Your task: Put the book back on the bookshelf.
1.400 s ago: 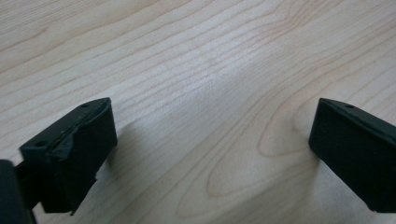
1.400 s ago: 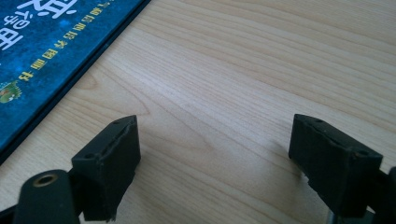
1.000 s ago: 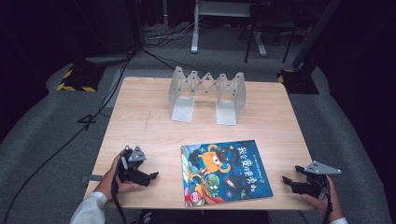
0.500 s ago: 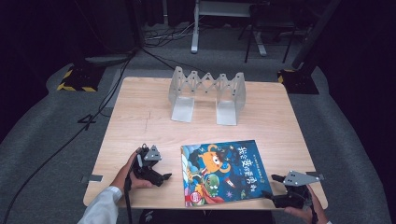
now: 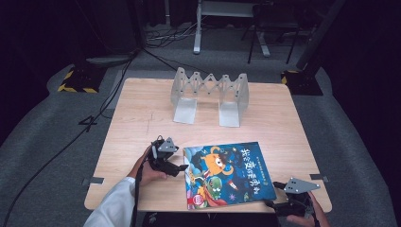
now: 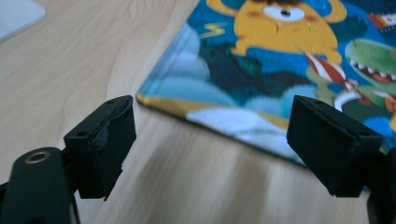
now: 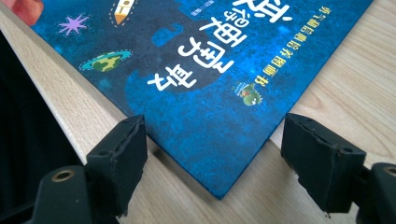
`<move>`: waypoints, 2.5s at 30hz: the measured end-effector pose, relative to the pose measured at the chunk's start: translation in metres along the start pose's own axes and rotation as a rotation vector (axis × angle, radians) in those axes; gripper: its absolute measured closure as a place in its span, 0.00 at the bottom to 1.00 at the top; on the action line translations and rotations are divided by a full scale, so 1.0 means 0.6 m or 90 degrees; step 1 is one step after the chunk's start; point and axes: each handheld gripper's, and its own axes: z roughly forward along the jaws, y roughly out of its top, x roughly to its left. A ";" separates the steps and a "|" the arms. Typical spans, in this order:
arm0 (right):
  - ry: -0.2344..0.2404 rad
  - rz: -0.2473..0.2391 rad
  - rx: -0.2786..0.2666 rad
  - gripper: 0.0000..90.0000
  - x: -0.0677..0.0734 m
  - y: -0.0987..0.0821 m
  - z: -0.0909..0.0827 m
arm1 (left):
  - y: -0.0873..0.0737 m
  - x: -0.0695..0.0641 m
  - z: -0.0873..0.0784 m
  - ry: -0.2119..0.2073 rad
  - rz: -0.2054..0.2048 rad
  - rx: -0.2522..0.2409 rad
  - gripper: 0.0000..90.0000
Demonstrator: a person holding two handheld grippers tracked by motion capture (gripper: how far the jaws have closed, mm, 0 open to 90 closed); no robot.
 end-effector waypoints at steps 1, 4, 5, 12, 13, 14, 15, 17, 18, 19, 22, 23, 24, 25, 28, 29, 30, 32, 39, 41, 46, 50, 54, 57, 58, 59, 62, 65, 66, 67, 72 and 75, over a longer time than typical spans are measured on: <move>0.000 0.001 0.000 0.25 0.000 0.001 0.001 | 0.009 0.003 0.010 -0.009 -0.004 0.009 0.18; 0.001 -0.005 0.006 0.22 0.001 0.006 0.006 | 0.024 0.005 0.030 0.007 0.010 0.010 0.18; 0.003 -0.007 0.006 0.22 0.001 0.006 0.007 | 0.028 0.008 0.038 -0.001 0.006 0.019 0.18; 0.008 -0.015 0.010 0.19 -0.002 0.009 0.010 | 0.044 0.025 0.071 -0.006 -0.008 0.030 0.17; 0.008 -0.015 0.012 0.19 -0.003 0.010 0.010 | 0.044 0.028 0.073 -0.018 -0.012 0.030 0.17; 0.006 -0.013 0.012 0.19 -0.005 0.010 0.011 | 0.044 0.031 0.075 -0.030 -0.018 0.030 0.17; 0.005 -0.014 0.012 0.19 -0.007 0.011 0.012 | 0.044 0.033 0.076 -0.040 -0.020 0.031 0.17; 0.002 -0.011 0.012 0.20 -0.011 0.012 0.013 | 0.044 0.031 0.075 -0.053 -0.008 0.035 0.18; 0.000 -0.008 0.011 0.22 -0.012 0.013 0.013 | 0.044 0.028 0.075 -0.062 0.002 0.037 0.18; -0.001 -0.010 0.010 0.24 -0.014 0.013 0.013 | 0.043 0.024 0.074 -0.072 0.011 0.040 0.18; -0.001 -0.007 0.009 0.27 -0.019 0.017 0.015 | 0.042 0.017 0.069 -0.061 0.008 0.053 0.17; -0.001 -0.007 0.009 0.28 -0.021 0.019 0.016 | 0.039 0.016 0.066 -0.061 0.008 0.053 0.17; -0.003 -0.005 0.007 0.29 -0.022 0.020 0.018 | 0.035 0.015 0.061 -0.063 0.005 0.052 0.17; -0.005 -0.004 0.005 0.31 -0.025 0.022 0.020 | 0.031 0.014 0.057 -0.063 0.007 0.055 0.17; -0.011 0.003 -0.002 0.34 -0.032 0.026 0.025 | 0.020 0.011 0.042 -0.064 0.010 0.061 0.17; -0.014 0.005 0.001 0.35 -0.034 0.029 0.027 | 0.014 0.009 0.036 -0.063 0.009 0.063 0.17; -0.015 0.007 0.001 0.36 -0.036 0.033 0.031 | 0.010 0.007 0.031 -0.062 0.008 0.064 0.17; -0.017 0.009 0.002 0.34 -0.040 0.041 0.038 | 0.003 0.005 0.021 -0.062 0.009 0.070 0.17; -0.026 0.016 0.006 0.36 -0.051 0.067 0.064 | -0.031 -0.009 -0.012 -0.057 0.003 0.062 0.17; -0.033 0.023 0.005 0.37 -0.055 0.078 0.076 | -0.045 -0.016 -0.026 -0.055 -0.002 0.058 0.17; -0.048 0.031 0.002 0.37 -0.064 0.098 0.097 | -0.065 -0.027 -0.046 -0.047 -0.005 0.055 0.17; -0.076 0.045 -0.002 0.37 -0.070 0.117 0.117 | -0.079 -0.040 -0.059 -0.042 -0.010 0.053 0.17; -0.097 0.060 -0.008 0.38 -0.076 0.133 0.137 | -0.091 -0.054 -0.070 -0.041 -0.012 0.049 0.17; -0.111 0.062 -0.009 0.42 -0.071 0.139 0.142 | -0.100 -0.063 -0.077 -0.036 -0.013 0.045 0.17; -0.113 0.063 -0.009 0.42 -0.068 0.139 0.142 | -0.100 -0.063 -0.077 -0.036 -0.013 0.045 0.18; -0.098 0.063 -0.007 0.41 -0.063 0.138 0.140 | -0.105 -0.070 -0.080 -0.024 -0.001 0.048 0.19; -0.068 0.046 -0.009 0.40 -0.050 0.134 0.138 | -0.108 -0.076 -0.083 -0.016 -0.002 0.048 0.18; -0.027 0.007 0.000 0.40 -0.020 0.129 0.130 | -0.111 -0.083 -0.085 -0.028 -0.008 0.042 0.19; -0.018 -0.003 0.002 0.40 -0.012 0.128 0.129 | -0.111 -0.085 -0.085 -0.034 -0.005 0.040 0.19; -0.006 -0.008 0.004 0.40 -0.005 0.128 0.129 | -0.111 -0.086 -0.085 -0.042 -0.005 0.042 0.19; -0.005 -0.018 0.008 0.37 -0.005 0.135 0.135 | -0.111 -0.090 -0.086 -0.054 -0.016 0.039 0.19; -0.008 -0.007 0.006 0.35 -0.014 0.136 0.137 | -0.109 -0.094 -0.083 -0.064 -0.014 0.037 0.20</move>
